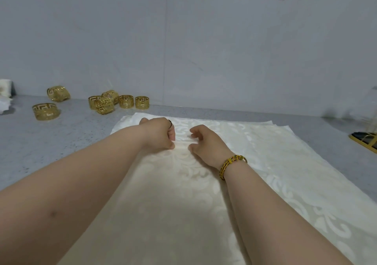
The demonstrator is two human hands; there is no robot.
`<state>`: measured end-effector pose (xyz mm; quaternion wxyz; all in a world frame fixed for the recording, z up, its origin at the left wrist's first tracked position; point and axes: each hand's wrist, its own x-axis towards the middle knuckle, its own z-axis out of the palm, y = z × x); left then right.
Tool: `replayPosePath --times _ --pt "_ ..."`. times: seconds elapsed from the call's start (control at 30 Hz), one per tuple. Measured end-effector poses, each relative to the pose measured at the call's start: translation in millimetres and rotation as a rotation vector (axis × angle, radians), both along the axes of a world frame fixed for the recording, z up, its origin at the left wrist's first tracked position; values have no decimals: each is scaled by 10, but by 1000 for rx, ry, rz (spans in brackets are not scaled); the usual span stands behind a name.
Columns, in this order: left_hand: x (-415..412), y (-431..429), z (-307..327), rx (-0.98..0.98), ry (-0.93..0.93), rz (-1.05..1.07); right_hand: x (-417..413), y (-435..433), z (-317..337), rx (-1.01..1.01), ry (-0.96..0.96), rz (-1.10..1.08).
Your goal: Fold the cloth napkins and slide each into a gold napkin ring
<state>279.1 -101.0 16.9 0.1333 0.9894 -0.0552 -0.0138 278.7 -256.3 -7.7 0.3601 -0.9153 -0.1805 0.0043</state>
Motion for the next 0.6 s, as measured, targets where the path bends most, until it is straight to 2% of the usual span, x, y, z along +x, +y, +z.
replayPosePath --times 0.17,0.43,0.6 --pt "-87 -2 -19 -25 -116 -76 7 15 -4 -83 6 21" --pt "-330 -10 -128 -160 -330 -86 -121 50 129 -330 -168 47" --pt "-551 -97 -165 -63 -409 -73 -278 58 194 -463 -235 72"
